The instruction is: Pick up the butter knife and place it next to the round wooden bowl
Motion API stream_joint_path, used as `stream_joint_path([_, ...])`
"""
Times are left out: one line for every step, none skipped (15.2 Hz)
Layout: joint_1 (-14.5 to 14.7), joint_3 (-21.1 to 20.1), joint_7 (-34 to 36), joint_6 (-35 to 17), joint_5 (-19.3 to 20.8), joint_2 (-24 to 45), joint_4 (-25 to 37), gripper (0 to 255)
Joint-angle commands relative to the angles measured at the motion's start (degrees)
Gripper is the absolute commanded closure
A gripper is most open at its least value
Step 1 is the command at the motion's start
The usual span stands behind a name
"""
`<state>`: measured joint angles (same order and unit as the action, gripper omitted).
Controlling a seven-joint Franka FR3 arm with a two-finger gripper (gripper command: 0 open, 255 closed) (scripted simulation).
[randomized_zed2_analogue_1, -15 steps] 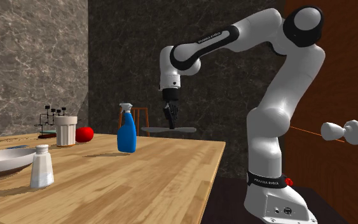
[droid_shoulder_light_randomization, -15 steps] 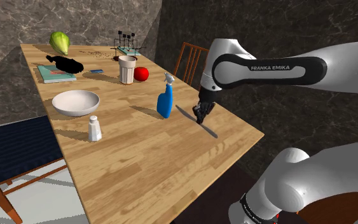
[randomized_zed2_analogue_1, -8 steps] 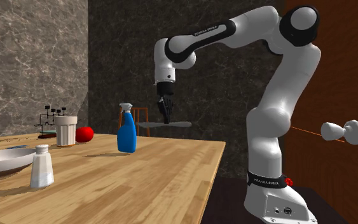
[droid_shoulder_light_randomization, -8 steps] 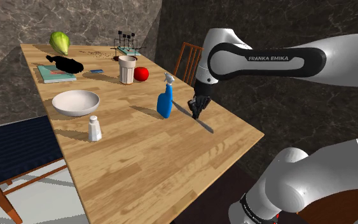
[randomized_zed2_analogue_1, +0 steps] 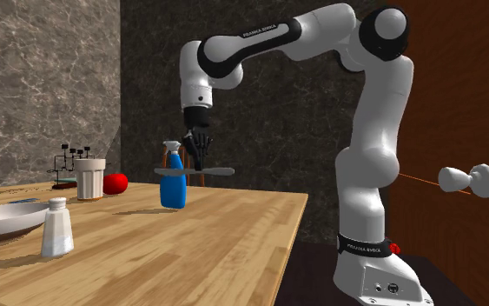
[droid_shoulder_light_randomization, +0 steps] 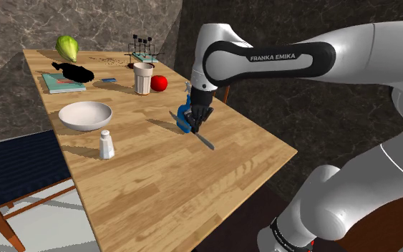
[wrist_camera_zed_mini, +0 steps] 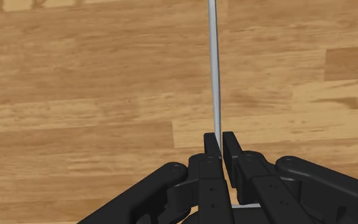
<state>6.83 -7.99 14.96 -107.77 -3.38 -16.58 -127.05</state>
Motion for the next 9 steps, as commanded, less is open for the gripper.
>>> stream_joint_path([0.80,-1.61,2.49,-0.15,-0.08,3.42,3.34,255])
stream_joint_path([1.15,-2.31,3.63,-0.12,0.02,5.17,5.15,255])
stream_joint_path([1.50,-2.99,4.77,-0.04,0.18,6.95,7.02,255])
stream_joint_path([1.86,-3.64,5.91,0.08,0.40,8.76,8.96,255])
stream_joint_path([2.24,-4.26,7.05,0.25,0.67,10.60,10.97,255])
stream_joint_path([2.64,-4.85,8.20,0.47,0.99,12.47,13.06,255])
stream_joint_path([3.06,-5.41,9.34,0.74,1.37,14.37,15.22,255])
stream_joint_path([3.49,-5.94,10.47,1.07,1.79,16.31,17.47,255])
stream_joint_path([3.98,-6.43,11.60,1.46,2.26,18.28,19.80,255])
